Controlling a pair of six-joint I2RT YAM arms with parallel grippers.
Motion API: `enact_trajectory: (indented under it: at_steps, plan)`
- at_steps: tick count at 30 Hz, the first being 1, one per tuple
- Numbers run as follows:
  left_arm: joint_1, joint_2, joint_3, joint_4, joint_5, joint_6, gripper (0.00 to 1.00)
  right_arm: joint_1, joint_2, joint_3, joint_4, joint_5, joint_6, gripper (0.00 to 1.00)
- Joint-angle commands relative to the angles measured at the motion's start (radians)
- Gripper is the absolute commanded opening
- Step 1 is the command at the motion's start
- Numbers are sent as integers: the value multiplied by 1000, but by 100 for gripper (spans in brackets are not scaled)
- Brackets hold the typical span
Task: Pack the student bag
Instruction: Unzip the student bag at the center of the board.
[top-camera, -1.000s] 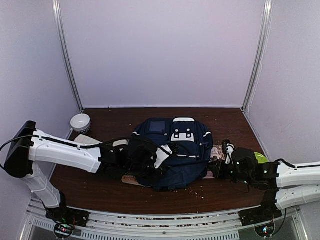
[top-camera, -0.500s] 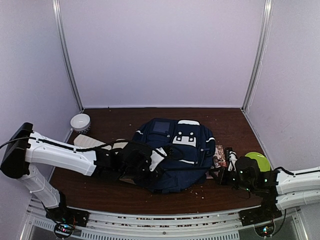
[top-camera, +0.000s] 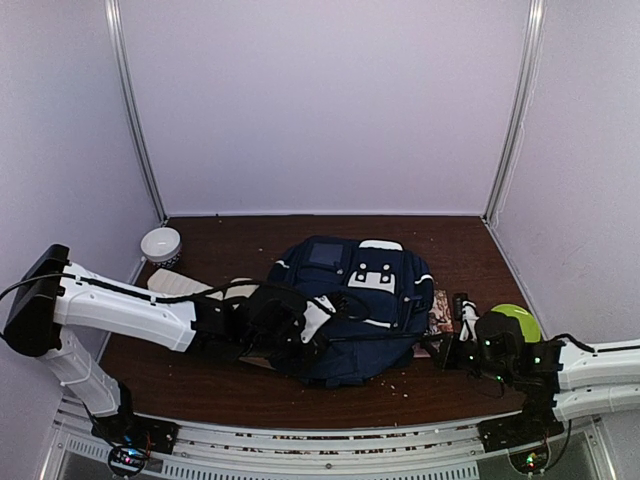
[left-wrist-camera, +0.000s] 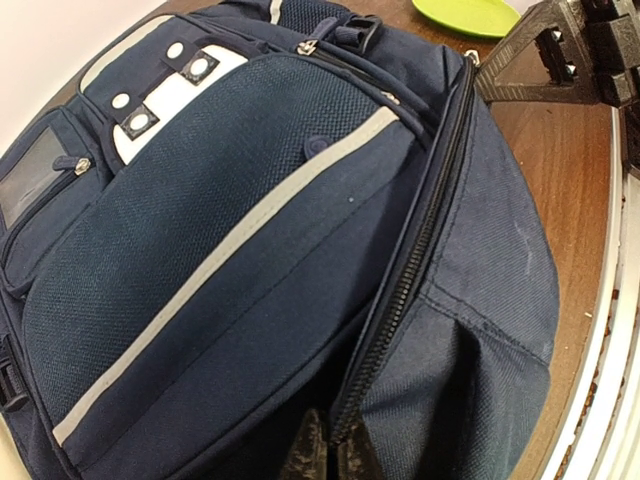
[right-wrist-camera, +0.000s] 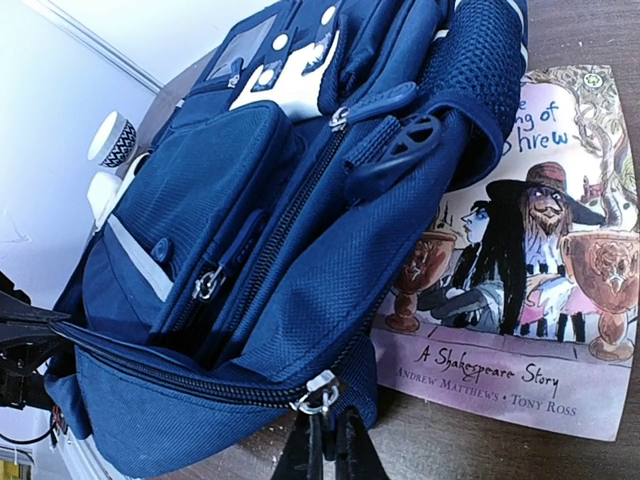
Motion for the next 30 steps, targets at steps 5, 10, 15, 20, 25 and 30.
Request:
enact_trajectory:
  at_steps: [5,10,15,20,25,30]
  plan:
    - [46,4,-12,-93,-99,-5,0,-30,-59,96,-260,106,12,29]
    - [46,6,18,-97,-77,9,0,-32,-151,209,-408,95,27,54]
    - [46,18,49,-87,-37,12,0,-44,-151,246,-410,56,99,60]
    - [44,93,173,-78,66,23,0,-52,-134,195,-285,70,187,60]
    - [44,213,387,-87,85,33,0,-50,-168,218,-334,182,176,57]
    - [56,338,622,-123,77,61,0,-49,-228,240,-425,241,131,57]
